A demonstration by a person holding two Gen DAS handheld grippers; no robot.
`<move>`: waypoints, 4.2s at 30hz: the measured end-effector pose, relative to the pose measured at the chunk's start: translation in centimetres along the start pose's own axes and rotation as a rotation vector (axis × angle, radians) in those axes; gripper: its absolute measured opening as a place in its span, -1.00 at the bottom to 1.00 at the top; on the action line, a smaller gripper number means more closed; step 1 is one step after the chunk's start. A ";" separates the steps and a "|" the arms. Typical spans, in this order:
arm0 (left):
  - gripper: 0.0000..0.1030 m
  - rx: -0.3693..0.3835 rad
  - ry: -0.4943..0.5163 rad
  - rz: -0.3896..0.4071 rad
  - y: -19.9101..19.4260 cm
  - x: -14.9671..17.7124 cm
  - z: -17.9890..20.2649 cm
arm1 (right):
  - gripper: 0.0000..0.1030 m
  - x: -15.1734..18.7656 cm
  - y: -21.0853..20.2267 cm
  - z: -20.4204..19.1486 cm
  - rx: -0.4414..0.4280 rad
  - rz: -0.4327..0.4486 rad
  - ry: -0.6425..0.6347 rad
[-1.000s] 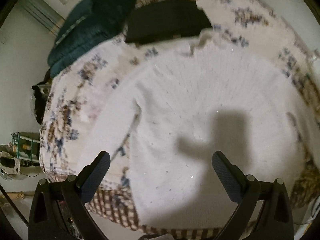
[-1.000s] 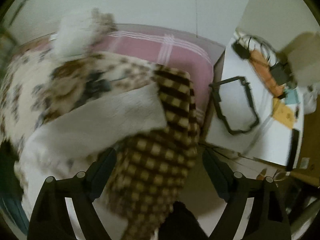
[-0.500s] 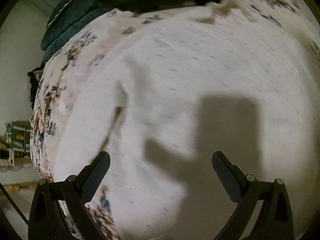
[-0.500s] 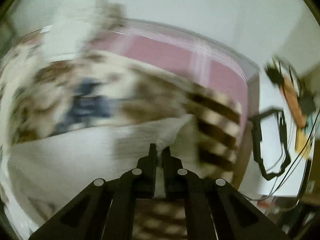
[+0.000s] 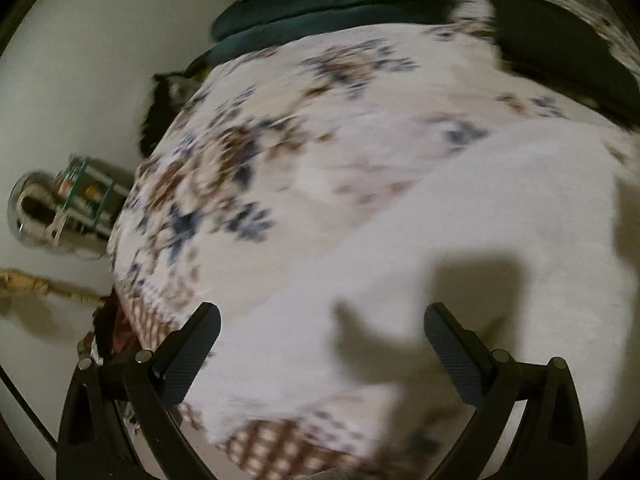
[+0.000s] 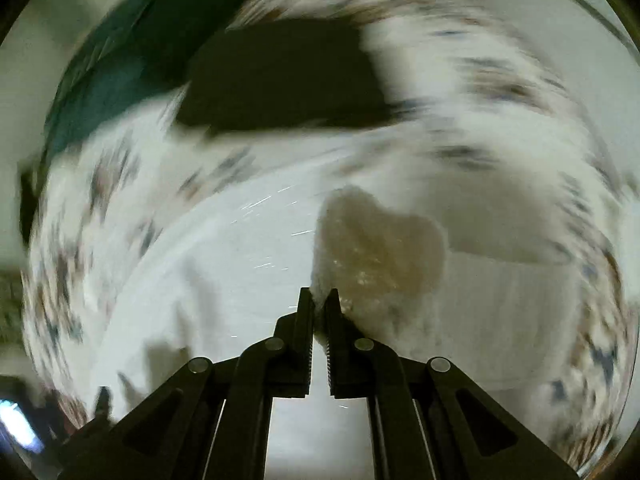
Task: Fold small clothes
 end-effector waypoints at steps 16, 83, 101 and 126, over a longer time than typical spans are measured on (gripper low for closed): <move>1.00 0.175 -0.606 -0.238 4.3 12.7 -19.9 | 0.22 5.7 4.8 -5.6 -0.126 -0.208 0.015; 1.00 0.220 -0.206 0.024 -2.0 -4.7 10.5 | -0.82 5.7 9.9 24.0 -0.195 -0.217 0.282; 1.00 0.289 0.137 -0.053 6.3 -9.0 21.2 | -0.24 8.3 7.3 33.8 0.076 -0.291 0.322; 0.71 0.745 0.611 -0.383 -16.5 26.1 46.0 | 0.28 20.3 1.1 47.7 -0.081 -0.479 0.107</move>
Point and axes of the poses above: each gripper's, at about its wrist camera, not at the fingertips, and y roughly the way its jaws point, z to its right, x to its underside, the point moved 7 cm from there along y, roughly the way its jaws point, and after that the axes turned 9 degrees about x, right-handed, at the moved point
